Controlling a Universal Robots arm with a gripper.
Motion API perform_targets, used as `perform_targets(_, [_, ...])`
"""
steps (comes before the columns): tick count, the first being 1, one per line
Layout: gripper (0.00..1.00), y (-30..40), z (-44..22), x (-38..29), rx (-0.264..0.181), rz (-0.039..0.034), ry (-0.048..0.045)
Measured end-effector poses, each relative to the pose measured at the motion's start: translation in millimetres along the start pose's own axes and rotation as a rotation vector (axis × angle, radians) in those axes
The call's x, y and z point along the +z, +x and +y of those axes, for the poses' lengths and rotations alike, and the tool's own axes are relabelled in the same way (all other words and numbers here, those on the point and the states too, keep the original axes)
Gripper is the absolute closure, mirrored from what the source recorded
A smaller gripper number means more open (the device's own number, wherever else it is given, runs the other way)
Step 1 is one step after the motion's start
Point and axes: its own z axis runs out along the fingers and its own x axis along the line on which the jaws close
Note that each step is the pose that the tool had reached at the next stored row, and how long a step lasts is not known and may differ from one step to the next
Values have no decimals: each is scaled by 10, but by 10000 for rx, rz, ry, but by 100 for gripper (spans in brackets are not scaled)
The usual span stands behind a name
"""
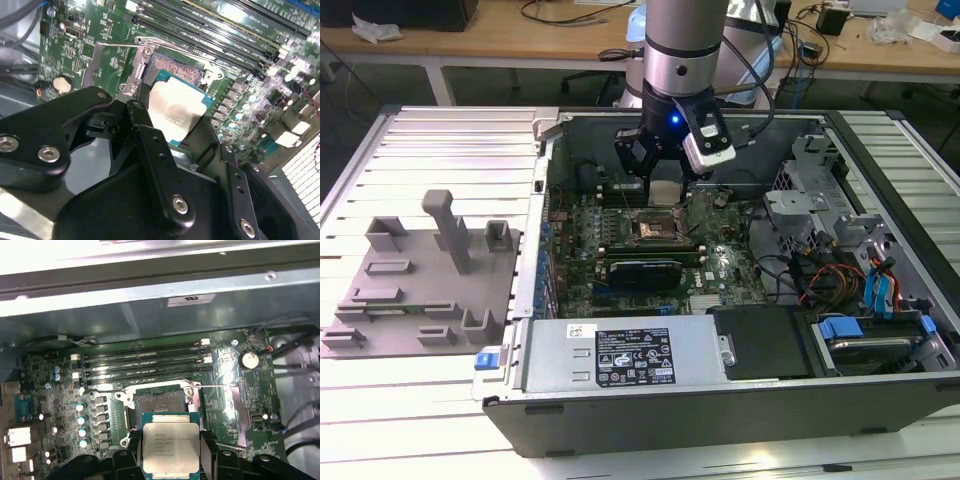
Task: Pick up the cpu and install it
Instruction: 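Place the cpu into insertion slot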
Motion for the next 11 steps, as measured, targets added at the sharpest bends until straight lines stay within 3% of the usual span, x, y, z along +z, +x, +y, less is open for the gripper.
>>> perform_targets(5, [45, 0, 0, 1, 1238, -79, 26])
perform_targets(10, [45, 0, 0, 1, 2206, -140, 46])
perform_targets(11, [45, 0, 0, 2, 2584, -163, 54])
